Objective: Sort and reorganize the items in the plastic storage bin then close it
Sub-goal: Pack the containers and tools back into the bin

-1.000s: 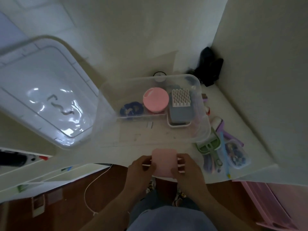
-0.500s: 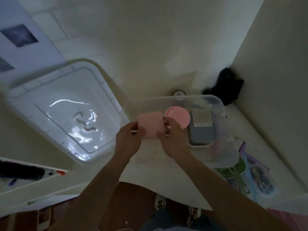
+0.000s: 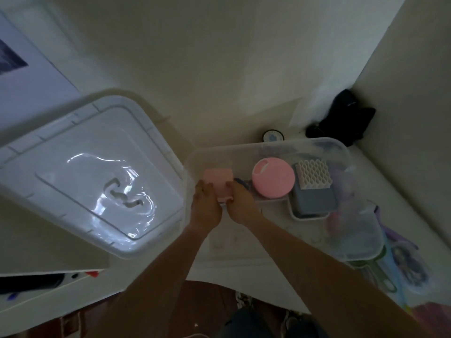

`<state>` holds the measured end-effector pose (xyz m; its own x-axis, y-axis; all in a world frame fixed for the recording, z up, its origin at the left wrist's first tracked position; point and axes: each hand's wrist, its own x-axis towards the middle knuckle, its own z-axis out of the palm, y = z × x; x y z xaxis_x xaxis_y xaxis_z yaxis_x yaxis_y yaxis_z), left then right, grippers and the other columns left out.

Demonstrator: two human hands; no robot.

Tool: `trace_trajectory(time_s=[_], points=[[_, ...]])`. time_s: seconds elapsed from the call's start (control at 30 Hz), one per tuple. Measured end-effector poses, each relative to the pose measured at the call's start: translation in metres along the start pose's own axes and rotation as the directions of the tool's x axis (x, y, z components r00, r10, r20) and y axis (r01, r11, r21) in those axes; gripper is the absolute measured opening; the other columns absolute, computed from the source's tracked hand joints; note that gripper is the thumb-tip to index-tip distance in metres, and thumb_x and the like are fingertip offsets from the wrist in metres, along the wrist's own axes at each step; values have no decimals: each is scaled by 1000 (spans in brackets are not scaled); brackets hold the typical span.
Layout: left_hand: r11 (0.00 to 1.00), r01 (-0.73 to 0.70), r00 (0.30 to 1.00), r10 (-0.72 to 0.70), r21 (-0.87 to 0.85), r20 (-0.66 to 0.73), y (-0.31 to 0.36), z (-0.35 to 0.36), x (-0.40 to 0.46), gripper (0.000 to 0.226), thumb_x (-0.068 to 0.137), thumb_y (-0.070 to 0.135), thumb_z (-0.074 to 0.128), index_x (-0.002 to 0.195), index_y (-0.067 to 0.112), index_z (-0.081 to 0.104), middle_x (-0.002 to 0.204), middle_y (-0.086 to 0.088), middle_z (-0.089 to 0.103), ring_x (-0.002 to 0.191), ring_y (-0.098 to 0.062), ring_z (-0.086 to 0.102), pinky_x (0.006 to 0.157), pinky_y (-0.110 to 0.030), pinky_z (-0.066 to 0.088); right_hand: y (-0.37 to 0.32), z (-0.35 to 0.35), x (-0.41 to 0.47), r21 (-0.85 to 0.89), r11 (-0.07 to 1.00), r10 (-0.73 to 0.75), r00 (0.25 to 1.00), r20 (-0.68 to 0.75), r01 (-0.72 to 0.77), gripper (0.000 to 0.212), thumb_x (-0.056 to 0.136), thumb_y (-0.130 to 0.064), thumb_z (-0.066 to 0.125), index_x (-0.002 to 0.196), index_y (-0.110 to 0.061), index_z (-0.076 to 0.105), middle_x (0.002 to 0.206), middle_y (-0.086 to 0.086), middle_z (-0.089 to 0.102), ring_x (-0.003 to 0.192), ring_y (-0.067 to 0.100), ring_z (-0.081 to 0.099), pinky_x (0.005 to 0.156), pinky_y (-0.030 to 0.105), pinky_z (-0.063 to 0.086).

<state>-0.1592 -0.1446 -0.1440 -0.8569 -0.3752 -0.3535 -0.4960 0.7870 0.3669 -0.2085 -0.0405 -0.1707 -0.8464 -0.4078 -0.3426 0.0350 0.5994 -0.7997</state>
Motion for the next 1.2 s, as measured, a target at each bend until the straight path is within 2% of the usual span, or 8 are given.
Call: trace_trajectory(time_s=[0.17,0.3,0.4,0.57,0.67,0.87,1.07,1.2], points=[[989,-54,998,58,136,-26,5,4,-9,56,91,4,46,146,1,32,155,-26,23,131,-43,40,106,-44,37,4,-18,-2,-15,1000,19,997,70,-18,40,90,-10,50,128,-24,51,129,6,52,128,25,48,95,23,36],[974,-107,991,121,202,-57,15,0,-21,57,90,1,47,144,-8,35,149,-34,32,134,-48,39,111,-48,33,3,-34,-14,-54,998,-35,987,155,43,60,94,3,45,150,-10,31,151,12,39,138,27,39,105,23,32],[924,-267,940,313,273,-139,36,7,-29,52,78,2,55,128,-12,55,122,-37,60,114,-52,60,94,-54,51,-8,-60,-38,-39,995,-91,995,32,92,47,90,-5,48,137,-5,51,137,16,54,127,31,50,105,30,37],[880,-437,856,470,185,-215,123,20,-58,49,92,21,44,136,0,54,133,-24,59,120,-42,57,99,-48,46,24,-147,-108,55,981,-165,943,-291,188,31,91,-12,60,122,-16,62,118,5,65,99,22,64,89,33,52],[826,-555,781,559,100,-279,183,38,-95,43,93,19,54,133,3,56,126,-23,62,108,-43,62,87,-50,53,66,-212,-165,179,969,-61,871,-487,168,28,90,-7,62,115,-20,64,107,-7,67,89,6,64,78,19,53],[739,-669,737,648,-75,-193,251,100,-168,31,98,34,45,124,20,56,112,-3,64,95,-21,63,79,-34,53,170,-285,-248,260,964,199,786,-586,-50,22,90,-9,65,103,-28,67,96,-14,69,83,-2,66,69,10,51],[905,-391,866,423,-168,265,266,185,-192,26,102,26,48,125,15,55,120,-4,60,109,-22,59,94,-33,46,260,-257,-264,259,915,399,786,-473,-309,22,89,-17,66,110,-25,64,102,-10,68,87,5,65,74,28,56],[969,-139,913,204,-203,352,273,213,-182,26,101,24,50,125,13,54,116,-8,66,109,-27,63,92,-31,48,281,-245,-259,147,894,441,776,-451,-422,27,89,-30,65,115,-27,61,106,-5,68,87,13,66,76,37,57]])
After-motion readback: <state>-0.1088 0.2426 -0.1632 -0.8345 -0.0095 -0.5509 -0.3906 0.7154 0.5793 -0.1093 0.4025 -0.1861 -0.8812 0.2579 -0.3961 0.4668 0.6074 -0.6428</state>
